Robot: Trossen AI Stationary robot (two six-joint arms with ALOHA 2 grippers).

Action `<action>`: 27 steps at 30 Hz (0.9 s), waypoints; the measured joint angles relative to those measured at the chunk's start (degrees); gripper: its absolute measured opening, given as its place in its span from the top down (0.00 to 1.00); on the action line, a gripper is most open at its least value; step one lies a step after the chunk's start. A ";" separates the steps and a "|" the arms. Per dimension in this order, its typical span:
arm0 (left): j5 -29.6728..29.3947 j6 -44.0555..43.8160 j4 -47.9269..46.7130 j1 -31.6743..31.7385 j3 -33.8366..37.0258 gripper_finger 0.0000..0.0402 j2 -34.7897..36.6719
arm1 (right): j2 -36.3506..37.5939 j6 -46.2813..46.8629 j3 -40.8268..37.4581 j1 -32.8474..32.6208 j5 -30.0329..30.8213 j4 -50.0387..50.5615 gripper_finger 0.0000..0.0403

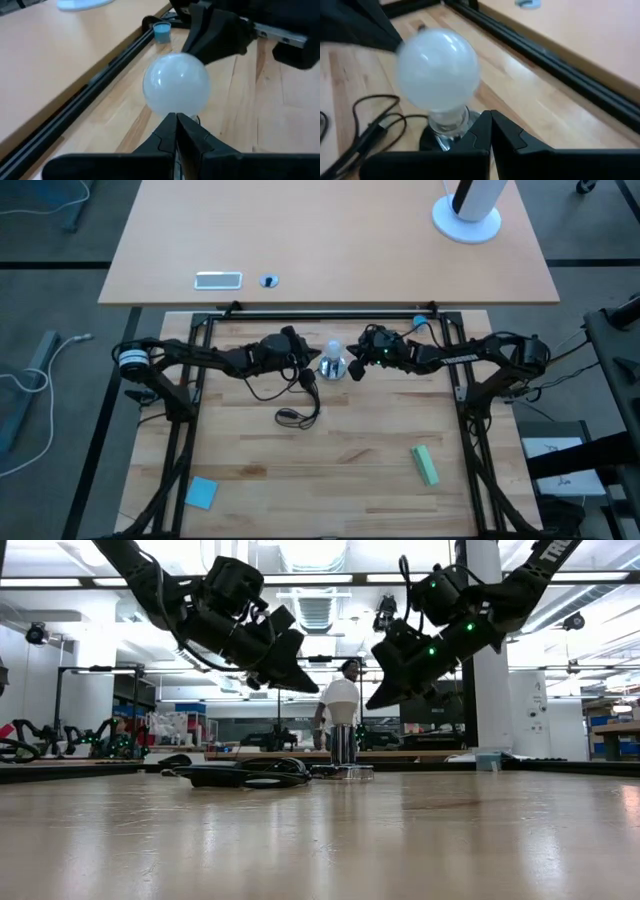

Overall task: Screw lightbulb
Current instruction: Insert the lightbulb into the lamp

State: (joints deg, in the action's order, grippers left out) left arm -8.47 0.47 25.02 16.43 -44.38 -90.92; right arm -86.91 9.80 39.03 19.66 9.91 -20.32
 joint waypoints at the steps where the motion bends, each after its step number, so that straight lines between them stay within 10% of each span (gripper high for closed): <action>1: 0.01 -0.39 -0.16 0.00 0.00 1.00 -0.09 | -0.02 0.02 0.00 0.30 -0.21 -0.04 1.00; 27: -4.45 2.24 -9.11 0.52 0.02 1.00 0.77 | -0.02 1.26 -0.02 0.39 -5.47 1.42 1.00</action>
State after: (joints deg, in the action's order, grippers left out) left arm -12.92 2.71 15.91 16.95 -44.36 -90.15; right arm -86.94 11.06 39.00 20.05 4.45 -18.89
